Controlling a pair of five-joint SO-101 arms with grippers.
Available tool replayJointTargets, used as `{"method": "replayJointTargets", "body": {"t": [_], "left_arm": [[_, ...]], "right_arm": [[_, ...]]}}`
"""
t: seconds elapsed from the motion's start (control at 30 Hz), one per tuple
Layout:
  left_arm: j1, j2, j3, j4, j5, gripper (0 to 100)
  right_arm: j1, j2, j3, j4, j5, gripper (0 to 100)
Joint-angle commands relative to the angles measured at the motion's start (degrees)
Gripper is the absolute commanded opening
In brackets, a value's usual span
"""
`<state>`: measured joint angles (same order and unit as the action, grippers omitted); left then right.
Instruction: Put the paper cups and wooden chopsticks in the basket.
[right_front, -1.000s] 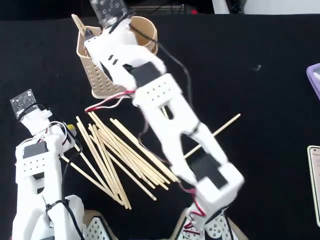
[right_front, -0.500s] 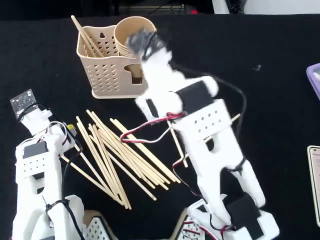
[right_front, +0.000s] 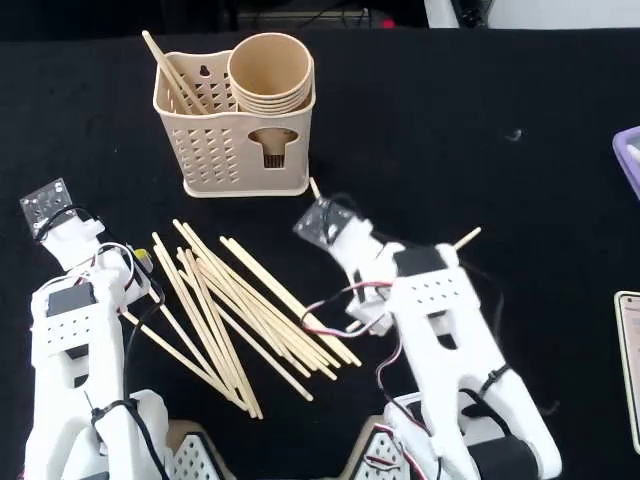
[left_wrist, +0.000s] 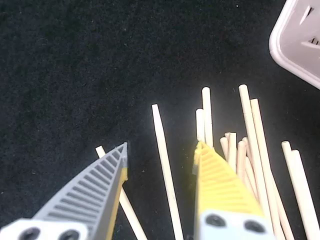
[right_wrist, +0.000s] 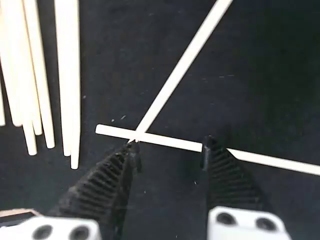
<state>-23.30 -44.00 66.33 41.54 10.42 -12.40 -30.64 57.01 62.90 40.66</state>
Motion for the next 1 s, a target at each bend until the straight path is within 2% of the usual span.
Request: {"method": "replayJointTargets", "body": {"t": [0.0, 0.13, 0.37, 0.57, 0.7, 0.8, 0.97], "left_arm": [[0.0, -1.5, -0.3, -0.7, 0.3, 22], [-0.3, -1.5, -0.3, -0.6, 0.2, 22], [-0.2, -1.5, -0.3, -0.6, 0.2, 22], [-0.3, -1.5, -0.3, -0.6, 0.2, 22], [0.0, -1.5, -0.3, -0.7, 0.2, 22], [0.0, -1.5, -0.3, -0.7, 0.2, 22], [0.0, -1.5, -0.3, -0.8, 0.2, 22]], "right_arm": [[-3.5, -2.2, 3.3, -4.5, 0.5, 21.2], [-7.2, -2.1, 6.5, -7.6, 0.7, 21.2], [-7.1, -2.1, 7.7, -9.8, 1.6, 21.2], [-1.5, -2.4, 7.8, -9.7, 5.1, 21.2], [0.6, -2.5, 7.7, -9.7, 4.7, 21.2], [0.6, -2.5, 6.6, -8.6, -0.8, 21.1], [1.2, -2.5, -1.5, 0.4, -14.2, 21.1]]}}
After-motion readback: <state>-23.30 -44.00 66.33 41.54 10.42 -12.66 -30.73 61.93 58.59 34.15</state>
